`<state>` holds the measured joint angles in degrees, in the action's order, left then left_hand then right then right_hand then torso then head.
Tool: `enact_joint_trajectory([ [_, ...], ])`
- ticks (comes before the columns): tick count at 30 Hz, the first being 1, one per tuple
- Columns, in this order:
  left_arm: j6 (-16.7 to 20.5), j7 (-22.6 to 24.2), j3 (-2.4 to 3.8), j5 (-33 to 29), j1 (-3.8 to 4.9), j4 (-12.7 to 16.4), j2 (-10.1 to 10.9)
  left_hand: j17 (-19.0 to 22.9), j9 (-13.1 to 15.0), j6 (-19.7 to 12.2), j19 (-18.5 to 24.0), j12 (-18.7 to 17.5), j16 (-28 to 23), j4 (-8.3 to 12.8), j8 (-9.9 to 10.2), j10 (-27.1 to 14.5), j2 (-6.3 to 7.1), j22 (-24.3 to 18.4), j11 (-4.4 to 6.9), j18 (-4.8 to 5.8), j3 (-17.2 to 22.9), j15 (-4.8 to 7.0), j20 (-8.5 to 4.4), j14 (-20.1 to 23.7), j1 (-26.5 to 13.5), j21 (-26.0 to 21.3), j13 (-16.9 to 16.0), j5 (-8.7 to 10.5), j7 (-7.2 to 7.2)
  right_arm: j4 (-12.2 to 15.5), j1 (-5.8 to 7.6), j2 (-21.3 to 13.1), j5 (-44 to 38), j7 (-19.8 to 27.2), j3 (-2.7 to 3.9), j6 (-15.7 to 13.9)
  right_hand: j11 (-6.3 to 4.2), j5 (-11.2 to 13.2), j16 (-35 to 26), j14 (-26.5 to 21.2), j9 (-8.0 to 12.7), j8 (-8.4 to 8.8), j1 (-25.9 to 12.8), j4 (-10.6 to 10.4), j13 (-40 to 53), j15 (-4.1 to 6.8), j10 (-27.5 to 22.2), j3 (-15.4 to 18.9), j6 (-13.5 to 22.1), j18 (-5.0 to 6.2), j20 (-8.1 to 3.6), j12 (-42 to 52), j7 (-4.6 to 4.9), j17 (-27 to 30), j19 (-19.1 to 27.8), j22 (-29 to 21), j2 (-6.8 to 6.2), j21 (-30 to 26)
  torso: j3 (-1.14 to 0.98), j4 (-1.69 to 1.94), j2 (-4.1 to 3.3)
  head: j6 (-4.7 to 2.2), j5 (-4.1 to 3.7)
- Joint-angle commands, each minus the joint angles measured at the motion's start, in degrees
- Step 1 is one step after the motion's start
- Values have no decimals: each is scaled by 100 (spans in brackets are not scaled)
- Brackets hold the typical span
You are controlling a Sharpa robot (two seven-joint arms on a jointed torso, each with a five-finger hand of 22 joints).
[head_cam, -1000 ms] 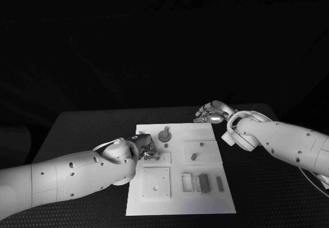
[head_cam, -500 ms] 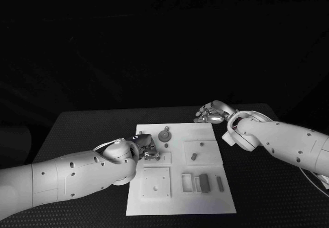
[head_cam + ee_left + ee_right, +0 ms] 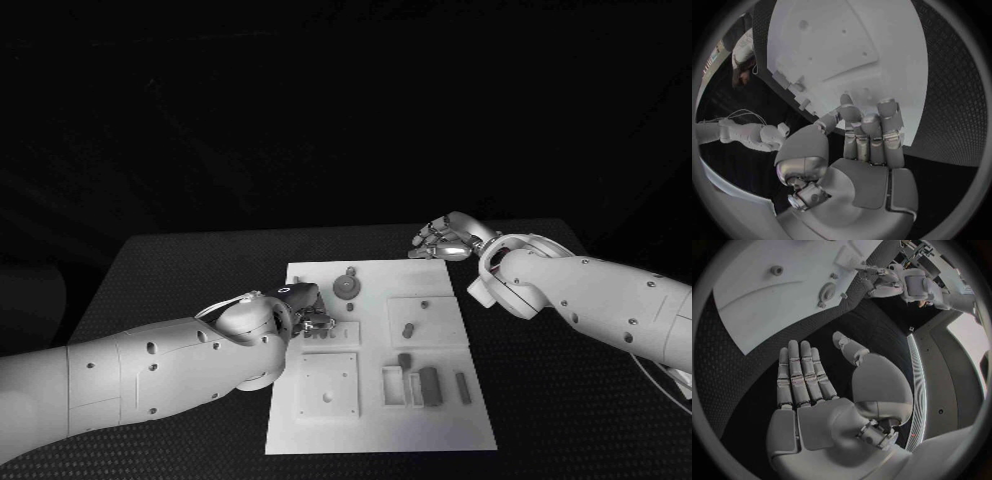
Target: Assemble the parts on the task board
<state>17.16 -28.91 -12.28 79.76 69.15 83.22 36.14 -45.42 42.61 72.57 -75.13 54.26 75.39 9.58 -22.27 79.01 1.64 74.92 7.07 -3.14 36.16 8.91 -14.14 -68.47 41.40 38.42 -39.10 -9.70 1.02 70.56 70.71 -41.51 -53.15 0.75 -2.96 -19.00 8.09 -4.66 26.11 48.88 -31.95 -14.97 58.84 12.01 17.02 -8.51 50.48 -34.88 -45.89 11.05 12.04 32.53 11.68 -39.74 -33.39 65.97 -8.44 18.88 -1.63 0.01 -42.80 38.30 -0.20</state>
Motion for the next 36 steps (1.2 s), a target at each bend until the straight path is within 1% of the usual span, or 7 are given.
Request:
enact_joint_trajectory([
  [1,-74,60,2,-2,-1,11,-7,-6,-7,1,44,4,-29,-32,20,-19,79,117,-16,-82,-3,2,-15,4,-8,24,-4,27,-10,5,2,0,-13,64,1,64,17,11,-38,-54,10,-26,46,-13,-13,4,-22,36,43,-33,6,-4,-11,-13,45,11,-3,-41,-1,3,0,0,-4],
  [19,48,309,4,-228,1,19,17,11,-28,-112,88,-46,-85,-52,72,-89,193,105,-39,-97,39,28,-28,51,11,-13,18,60,-43,14,2,-20,-14,76,1,94,17,10,-58,-68,17,-27,57,-10,-34,-4,-24,39,44,-41,8,4,-11,-34,74,26,-4,-66,-3,0,1,-4,-14],
  [20,103,364,4,-318,1,24,27,57,-75,-329,190,-147,-189,18,193,-248,324,83,-105,-98,90,40,-26,163,86,-84,62,57,-111,19,2,-24,1,90,1,130,17,10,-60,-67,18,-28,74,3,-39,-3,-25,35,45,-43,9,6,-11,-40,82,30,-5,-73,-4,-2,1,-5,-16],
  [29,273,620,7,-627,3,40,73,215,-178,-804,519,-400,-486,131,435,-678,620,-43,-318,28,164,-56,65,535,468,-452,190,118,-340,158,2,-91,-325,110,1,235,18,10,-67,-24,26,-45,189,105,-82,10,-20,25,27,-50,12,31,-13,-97,105,69,13,-113,-3,-1,2,-10,-32],
  [30,306,664,8,-661,3,48,86,259,-195,-928,601,-472,-561,132,490,-782,666,-74,-367,53,188,-84,89,622,539,-531,229,189,-402,174,1,-110,-397,109,1,256,12,10,-56,15,27,-54,209,128,-92,26,-9,24,15,-49,14,43,-18,-116,100,80,21,-120,-3,0,3,-11,-34],
  [31,352,731,9,-719,3,59,101,308,-205,-1043,673,-545,-635,137,534,-874,690,-105,-428,74,202,-122,111,705,620,-605,274,462,-442,192,1,-132,-500,108,1,274,4,10,-30,86,25,-69,231,151,-101,54,12,21,-9,-47,14,58,-28,-141,92,90,28,-127,-2,2,5,-14,-36],
  [36,452,1050,29,-900,5,104,178,578,-197,-1369,1034,-970,-1035,128,610,-1246,887,-301,-607,152,258,-346,292,1052,977,-1011,548,608,-624,333,1,-289,-1136,151,0,367,-47,8,40,357,21,-132,365,252,-147,174,142,-25,-118,17,1,114,-65,-225,-103,148,31,-91,4,5,7,-33,-50],
])
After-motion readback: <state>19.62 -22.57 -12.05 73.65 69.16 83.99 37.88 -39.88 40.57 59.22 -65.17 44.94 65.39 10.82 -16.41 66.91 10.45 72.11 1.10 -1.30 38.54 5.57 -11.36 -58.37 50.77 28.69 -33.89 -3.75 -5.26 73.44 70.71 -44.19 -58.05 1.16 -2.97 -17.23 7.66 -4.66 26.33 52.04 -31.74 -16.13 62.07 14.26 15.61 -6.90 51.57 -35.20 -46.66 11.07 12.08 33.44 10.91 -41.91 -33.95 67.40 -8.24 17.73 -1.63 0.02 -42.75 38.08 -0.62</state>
